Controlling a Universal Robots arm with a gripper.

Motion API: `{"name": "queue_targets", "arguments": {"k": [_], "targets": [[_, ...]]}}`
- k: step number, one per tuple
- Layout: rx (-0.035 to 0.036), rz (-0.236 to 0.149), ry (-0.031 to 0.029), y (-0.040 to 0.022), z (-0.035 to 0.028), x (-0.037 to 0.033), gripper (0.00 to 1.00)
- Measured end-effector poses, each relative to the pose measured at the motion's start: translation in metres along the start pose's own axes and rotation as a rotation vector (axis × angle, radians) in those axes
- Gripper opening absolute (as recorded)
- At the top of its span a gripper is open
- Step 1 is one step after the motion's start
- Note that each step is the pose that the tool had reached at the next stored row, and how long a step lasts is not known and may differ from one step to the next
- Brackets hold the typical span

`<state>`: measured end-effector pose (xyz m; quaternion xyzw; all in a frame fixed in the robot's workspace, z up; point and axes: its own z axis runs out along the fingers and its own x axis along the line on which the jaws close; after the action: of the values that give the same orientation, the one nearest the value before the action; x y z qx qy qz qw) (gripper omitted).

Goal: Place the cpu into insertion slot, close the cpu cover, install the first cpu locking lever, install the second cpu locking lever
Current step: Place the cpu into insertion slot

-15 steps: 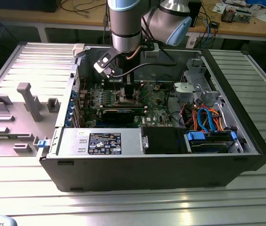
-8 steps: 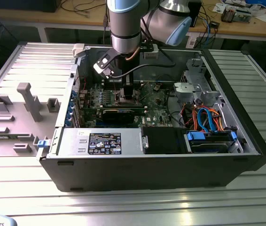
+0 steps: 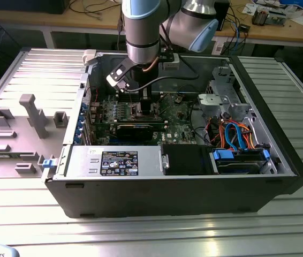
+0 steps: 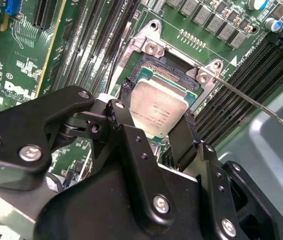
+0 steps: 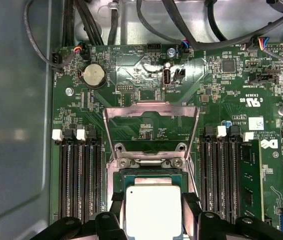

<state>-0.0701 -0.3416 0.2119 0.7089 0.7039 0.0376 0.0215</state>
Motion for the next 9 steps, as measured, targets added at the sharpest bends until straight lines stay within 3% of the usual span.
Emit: {"name": "queue_targets", "arguments": {"k": [9], "targets": [[-0.0001, -0.002, 0.0007, -0.0029, 0.0103, -0.0002, 0.54]]}}
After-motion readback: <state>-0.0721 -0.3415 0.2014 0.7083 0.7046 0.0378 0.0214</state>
